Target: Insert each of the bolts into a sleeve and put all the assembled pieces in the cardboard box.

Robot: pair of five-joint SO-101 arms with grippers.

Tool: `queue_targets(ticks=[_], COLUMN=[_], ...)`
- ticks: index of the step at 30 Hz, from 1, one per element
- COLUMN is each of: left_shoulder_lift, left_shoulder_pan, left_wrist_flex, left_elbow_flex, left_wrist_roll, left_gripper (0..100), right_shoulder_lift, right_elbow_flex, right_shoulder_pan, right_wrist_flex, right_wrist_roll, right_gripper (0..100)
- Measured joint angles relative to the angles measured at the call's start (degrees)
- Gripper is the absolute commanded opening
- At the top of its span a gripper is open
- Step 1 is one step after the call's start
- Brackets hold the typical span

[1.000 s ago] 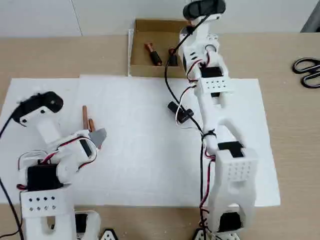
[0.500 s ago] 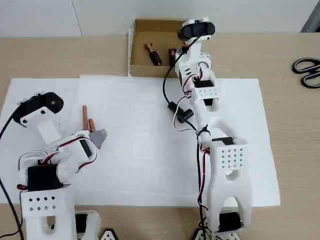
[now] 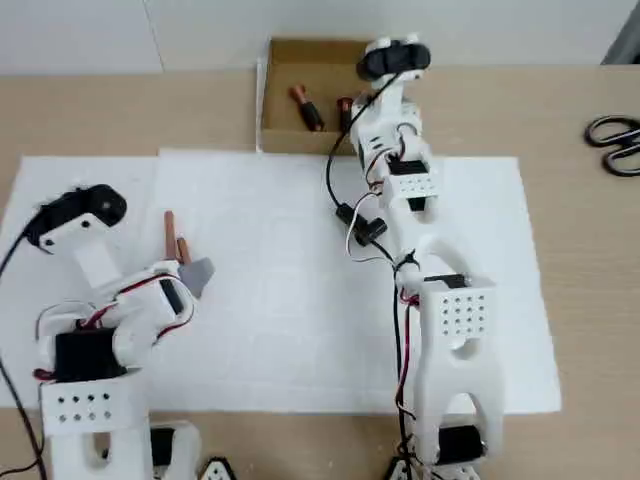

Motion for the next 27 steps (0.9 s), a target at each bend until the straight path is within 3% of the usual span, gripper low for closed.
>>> queue_targets(ticks=[8,17,27], left_shoulder_lift=[0.0,0.0,0.0], left_shoulder_pan=[0.0,0.0,0.0], left_wrist_flex=[0.0,0.0,0.0], left_elbow_flex=[0.0,0.0,0.0], left_wrist_roll=[0.0,0.0,-6.3], left_gripper=[30,30,30], right_shoulder_lift=[-2.5,-23.6,-41.3], right_elbow_flex=[0.0,0.0,0.0], right_shoulder_pan=[0.0,0.0,0.0], right_wrist_flex=[4.8,28.9,63.5], right_wrist_roll=[0.0,1.0,3.2], right_gripper=[18.3,18.3,18.4])
